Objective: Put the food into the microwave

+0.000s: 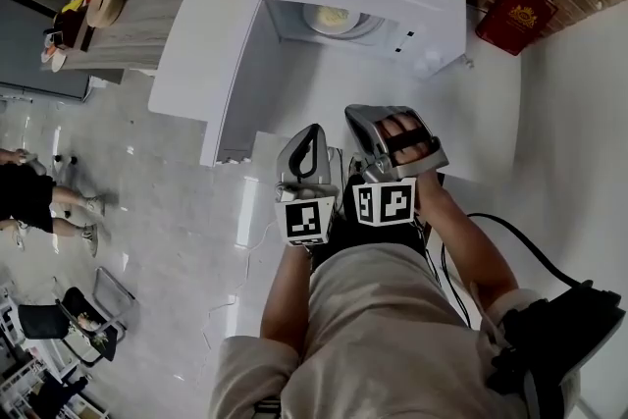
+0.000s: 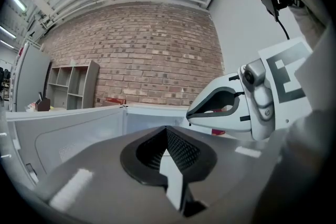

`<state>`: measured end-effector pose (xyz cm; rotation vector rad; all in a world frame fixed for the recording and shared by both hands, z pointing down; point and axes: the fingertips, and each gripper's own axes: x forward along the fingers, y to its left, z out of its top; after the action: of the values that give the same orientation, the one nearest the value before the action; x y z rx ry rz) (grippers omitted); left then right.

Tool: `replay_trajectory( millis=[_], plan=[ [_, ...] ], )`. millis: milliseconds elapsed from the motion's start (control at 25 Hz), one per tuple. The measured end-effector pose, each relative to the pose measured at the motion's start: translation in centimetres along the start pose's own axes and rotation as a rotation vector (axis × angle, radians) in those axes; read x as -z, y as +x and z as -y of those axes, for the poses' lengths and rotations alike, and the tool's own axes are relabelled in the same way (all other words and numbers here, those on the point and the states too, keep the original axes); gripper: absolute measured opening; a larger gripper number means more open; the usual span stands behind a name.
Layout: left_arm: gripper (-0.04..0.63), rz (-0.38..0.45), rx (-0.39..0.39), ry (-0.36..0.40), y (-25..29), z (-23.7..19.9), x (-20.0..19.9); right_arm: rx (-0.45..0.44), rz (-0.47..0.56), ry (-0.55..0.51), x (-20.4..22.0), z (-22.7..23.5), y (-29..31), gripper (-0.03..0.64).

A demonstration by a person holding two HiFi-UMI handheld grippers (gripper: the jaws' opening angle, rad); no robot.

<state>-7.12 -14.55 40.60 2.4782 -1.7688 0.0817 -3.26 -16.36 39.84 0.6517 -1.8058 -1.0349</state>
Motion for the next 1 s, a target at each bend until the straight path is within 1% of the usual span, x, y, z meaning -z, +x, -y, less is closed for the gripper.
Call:
replay_trajectory(
  millis=[280,400,600,880,1000],
  plan=[
    [0.006,0.004,0.017,0.008,-0.6,0.3,-0.1,0.001,-0.002,-0.014,-0.7,-0.7,-0.4,0.009],
    [0.007,-0.007,0.015,-0.006,-0.7,0.4,-0.2,-0.005,0.002,-0.017,-1.0,-1.1,-0.4,0.009],
    [0.007,0.004,0.022,0.012,-0.5,0.3,-0.3,-0.003,0.005,-0.017,-1.0,-0.7,-0.4,0.009],
    [0.006,-0.014,0.019,-0.005,-0.5,0.7,-0.1,-0.003,0.015,-0.020,-1.0,-0.8,-0.4,0.009],
    [0.007,-0.004,0.024,0.006,-0.4,0.8,-0.1,-0.006,0.019,-0.022,-1.1,-1.0,-0.5,0.009]
  ],
)
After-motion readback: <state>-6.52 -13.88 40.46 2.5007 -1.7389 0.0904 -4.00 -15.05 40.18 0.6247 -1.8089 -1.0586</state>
